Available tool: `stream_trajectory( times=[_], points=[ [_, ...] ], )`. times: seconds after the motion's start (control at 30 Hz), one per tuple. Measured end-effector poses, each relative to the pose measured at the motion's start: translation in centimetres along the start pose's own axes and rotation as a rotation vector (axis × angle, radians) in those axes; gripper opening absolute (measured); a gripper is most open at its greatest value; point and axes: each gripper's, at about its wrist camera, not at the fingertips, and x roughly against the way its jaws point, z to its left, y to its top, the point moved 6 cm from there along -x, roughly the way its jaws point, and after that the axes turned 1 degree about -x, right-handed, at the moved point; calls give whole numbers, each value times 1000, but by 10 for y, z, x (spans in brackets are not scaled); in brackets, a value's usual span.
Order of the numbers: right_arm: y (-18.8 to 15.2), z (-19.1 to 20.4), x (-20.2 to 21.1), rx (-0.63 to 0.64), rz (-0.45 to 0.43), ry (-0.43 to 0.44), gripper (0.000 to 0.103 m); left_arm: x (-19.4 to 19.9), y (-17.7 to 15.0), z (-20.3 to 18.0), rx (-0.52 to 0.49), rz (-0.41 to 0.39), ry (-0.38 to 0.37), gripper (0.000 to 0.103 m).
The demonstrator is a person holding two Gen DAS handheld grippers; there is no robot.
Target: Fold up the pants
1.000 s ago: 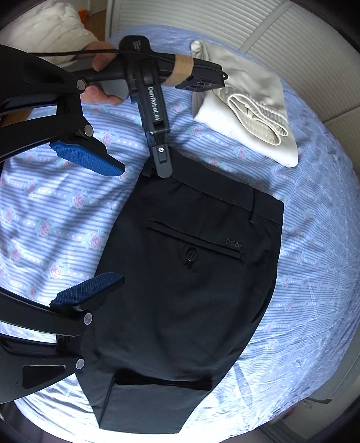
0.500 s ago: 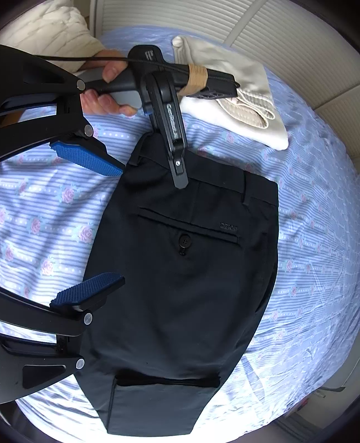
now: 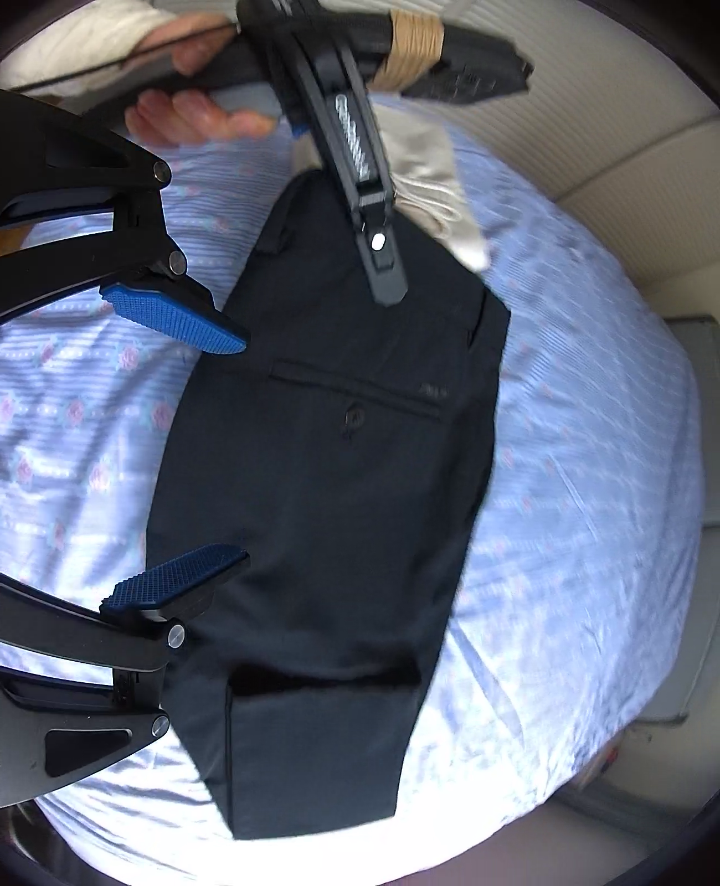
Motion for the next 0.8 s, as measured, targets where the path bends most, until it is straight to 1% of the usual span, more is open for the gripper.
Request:
stream_trajectory(
  times=[0.1,0.17,0.27,0.37,0.47,0.57,0.67,0.73,0.8],
  points=[
    [5,-37,30,-53,-72,-28,73,8,9,-49,-107,-23,-12,15],
    [6,-64,50,-88,-121,-52,73,4,16,-87,-163,-22,-44,15],
    [4,-111,78,-140,-187,-90,73,-8,25,-141,-249,-14,-54,15],
    [-1,-161,100,-193,-239,-117,73,-26,30,-198,-330,-9,-35,14],
    [-10,-214,115,-248,-270,-110,73,-55,29,-250,-387,1,-1,13],
    [-16,-266,123,-285,-269,-98,73,-94,25,-293,-385,31,20,13],
    [-22,-316,128,-311,-276,-83,73,-138,18,-320,-357,70,33,13],
    [-27,-350,126,-318,-263,-74,73,-174,12,-334,-339,97,71,13],
    [-32,-378,122,-318,-247,-66,73,-207,5,-342,-310,134,91,12]
  ],
)
